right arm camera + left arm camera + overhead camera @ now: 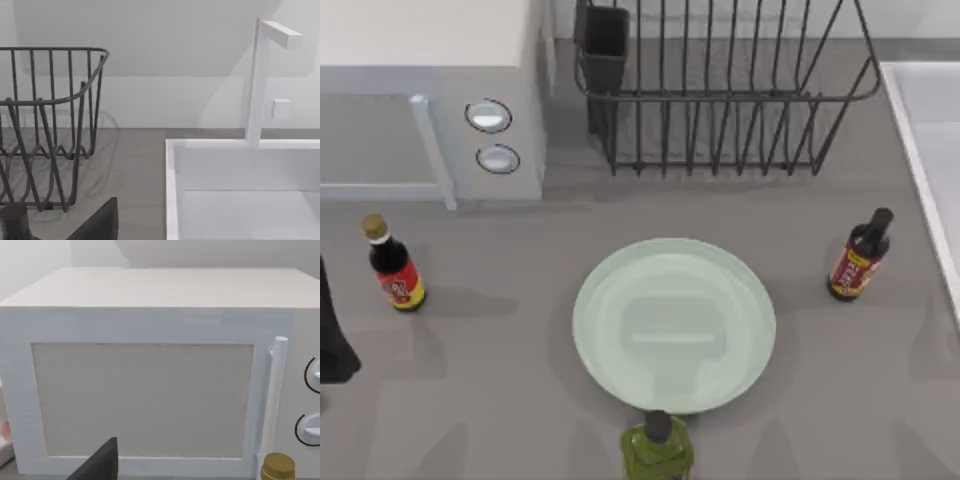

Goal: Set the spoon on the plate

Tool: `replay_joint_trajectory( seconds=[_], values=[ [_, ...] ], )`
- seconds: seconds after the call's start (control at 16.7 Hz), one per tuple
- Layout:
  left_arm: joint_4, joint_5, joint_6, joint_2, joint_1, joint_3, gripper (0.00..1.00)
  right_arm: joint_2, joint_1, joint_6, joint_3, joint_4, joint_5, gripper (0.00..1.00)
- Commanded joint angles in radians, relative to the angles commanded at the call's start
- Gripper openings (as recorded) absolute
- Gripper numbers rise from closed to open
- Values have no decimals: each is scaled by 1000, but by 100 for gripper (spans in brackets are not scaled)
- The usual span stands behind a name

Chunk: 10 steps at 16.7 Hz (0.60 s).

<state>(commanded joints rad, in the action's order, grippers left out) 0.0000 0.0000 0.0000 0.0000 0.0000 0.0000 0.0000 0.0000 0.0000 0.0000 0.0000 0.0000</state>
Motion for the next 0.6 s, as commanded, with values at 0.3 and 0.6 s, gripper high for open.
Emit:
replay_joint_trajectory(
  seconds=[0.3,0.6],
  values=[
    [-61,0,66,65,24,57,100,0,0,0,0,0,0,100],
    [-312,3,371,381,115,268,100,0,0,0,0,0,0,100]
  ],
)
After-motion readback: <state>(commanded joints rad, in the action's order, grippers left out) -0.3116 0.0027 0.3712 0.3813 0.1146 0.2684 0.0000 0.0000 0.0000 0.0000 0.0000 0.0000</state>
